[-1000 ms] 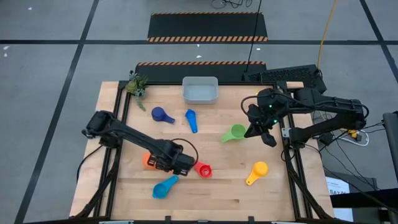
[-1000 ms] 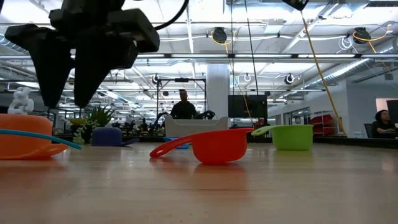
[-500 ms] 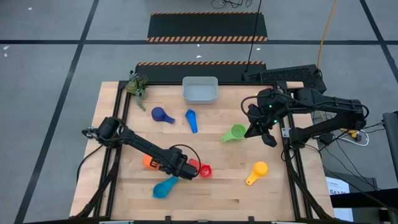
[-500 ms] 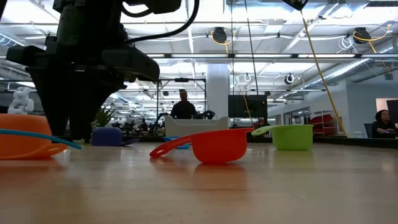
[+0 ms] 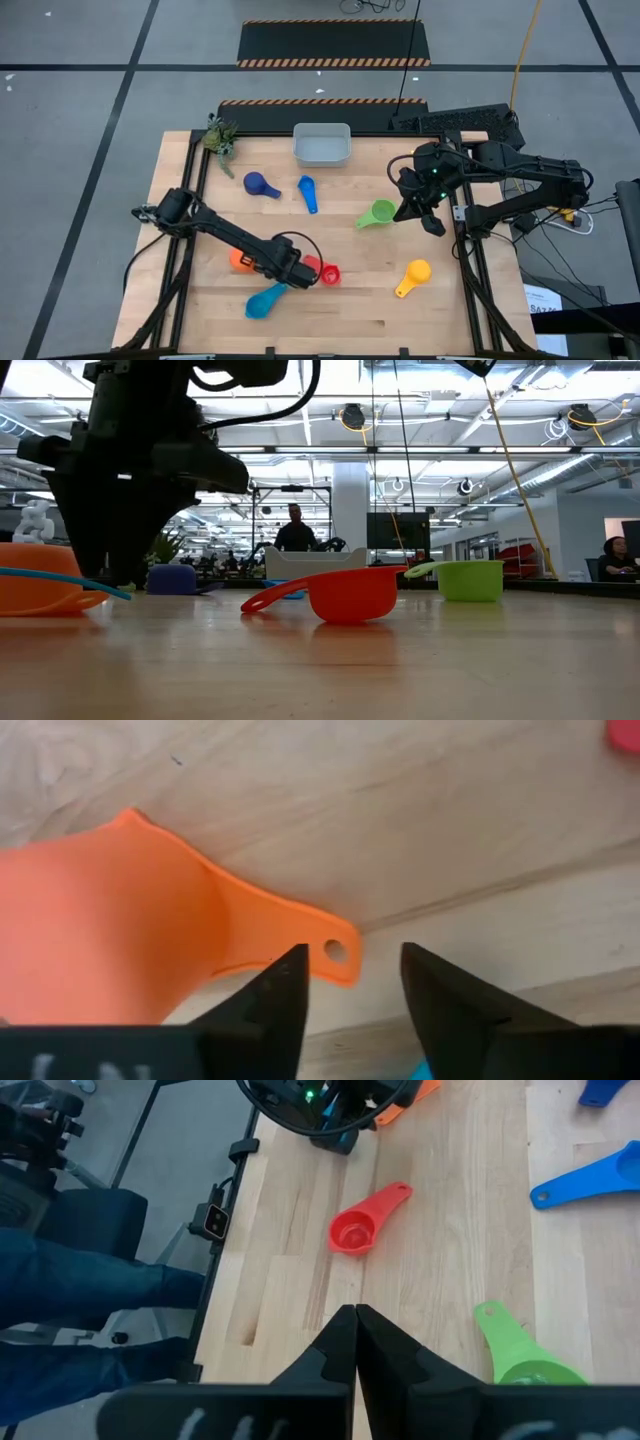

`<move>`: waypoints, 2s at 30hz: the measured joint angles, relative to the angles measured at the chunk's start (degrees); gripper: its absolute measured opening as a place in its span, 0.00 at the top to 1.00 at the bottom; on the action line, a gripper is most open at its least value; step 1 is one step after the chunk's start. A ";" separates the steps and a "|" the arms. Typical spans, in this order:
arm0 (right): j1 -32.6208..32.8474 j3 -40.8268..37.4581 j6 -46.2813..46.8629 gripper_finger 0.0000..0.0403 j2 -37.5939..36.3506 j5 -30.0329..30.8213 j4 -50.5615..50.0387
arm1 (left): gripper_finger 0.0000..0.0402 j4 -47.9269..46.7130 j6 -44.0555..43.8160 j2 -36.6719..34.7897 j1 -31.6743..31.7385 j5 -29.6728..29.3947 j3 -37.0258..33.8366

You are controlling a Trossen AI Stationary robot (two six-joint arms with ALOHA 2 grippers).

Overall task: Nest measuring cups in basket
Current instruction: Move the orange measuring cup to the center of the table

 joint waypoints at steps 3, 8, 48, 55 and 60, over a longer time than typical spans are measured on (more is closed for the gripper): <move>0.00 0.00 -0.34 1.00 0.00 0.00 0.00 | 0.50 0.04 -1.04 0.00 0.02 -0.24 -0.88; 0.00 0.00 -1.06 1.00 0.00 0.02 -0.05 | 0.47 0.05 -1.09 0.00 0.02 -0.24 -2.71; 0.02 0.02 -0.30 1.00 -0.02 0.05 -2.80 | 0.97 0.95 5.41 1.33 -0.31 2.45 -3.40; 0.02 0.02 -0.28 1.00 -0.05 0.17 -2.77 | 0.98 -0.88 5.57 -3.57 -0.27 2.38 -3.05; 0.02 0.02 -0.28 1.00 -0.05 0.37 -2.77 | 0.98 -0.86 4.03 -8.63 -0.26 2.12 -3.04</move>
